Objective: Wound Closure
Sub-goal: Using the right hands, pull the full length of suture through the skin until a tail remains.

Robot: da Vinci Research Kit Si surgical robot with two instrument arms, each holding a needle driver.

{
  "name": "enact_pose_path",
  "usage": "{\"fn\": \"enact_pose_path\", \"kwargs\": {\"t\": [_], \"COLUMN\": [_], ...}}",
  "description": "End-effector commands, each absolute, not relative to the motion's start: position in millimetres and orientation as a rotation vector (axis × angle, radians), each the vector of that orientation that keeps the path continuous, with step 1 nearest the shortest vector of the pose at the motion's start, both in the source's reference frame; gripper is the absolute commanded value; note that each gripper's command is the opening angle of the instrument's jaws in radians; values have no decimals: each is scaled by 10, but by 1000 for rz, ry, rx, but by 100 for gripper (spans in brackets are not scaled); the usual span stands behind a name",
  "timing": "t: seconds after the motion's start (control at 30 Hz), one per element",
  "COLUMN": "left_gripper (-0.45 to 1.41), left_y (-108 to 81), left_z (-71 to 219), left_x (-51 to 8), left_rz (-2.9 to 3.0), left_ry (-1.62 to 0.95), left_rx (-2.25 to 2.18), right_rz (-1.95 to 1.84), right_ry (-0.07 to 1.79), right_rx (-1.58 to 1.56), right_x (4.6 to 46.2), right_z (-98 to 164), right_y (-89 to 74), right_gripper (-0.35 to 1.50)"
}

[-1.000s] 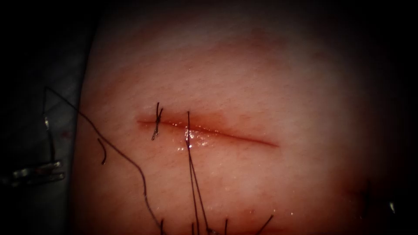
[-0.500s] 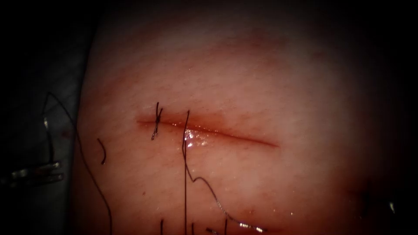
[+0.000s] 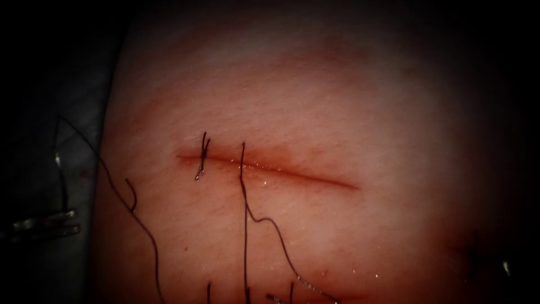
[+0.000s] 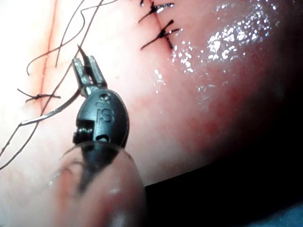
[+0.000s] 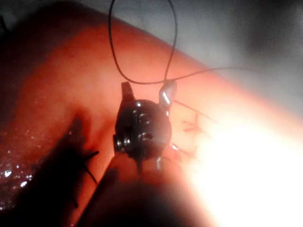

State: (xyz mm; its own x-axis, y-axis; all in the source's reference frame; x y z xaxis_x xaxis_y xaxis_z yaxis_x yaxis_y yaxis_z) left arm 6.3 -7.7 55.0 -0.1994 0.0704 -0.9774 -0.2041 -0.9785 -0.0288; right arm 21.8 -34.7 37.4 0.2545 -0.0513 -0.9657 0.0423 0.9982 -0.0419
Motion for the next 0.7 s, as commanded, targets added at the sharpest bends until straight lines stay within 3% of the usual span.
{"fn": "enact_pose_path", "kwargs": {"t": [0.03,0.57,0.7], "left_gripper": [-45,-45,-45], "left_y": [-80,-73,-75], "left_z": [556,558,559], "left_x": [59,75,69], "left_rz": [2298,2312,2312], "left_ry": [156,151,158], "left_rx": [-1867,-1839,-1834], "right_rz": [-64,-38,10], "right_ry": [1310,1423,1370], "right_rx": [-7,-54,-78], "right_x": [213,91,95], "right_z": [371,291,317], "right_y": [-356,-350,-315], "right_gripper": [148,146,133]}}
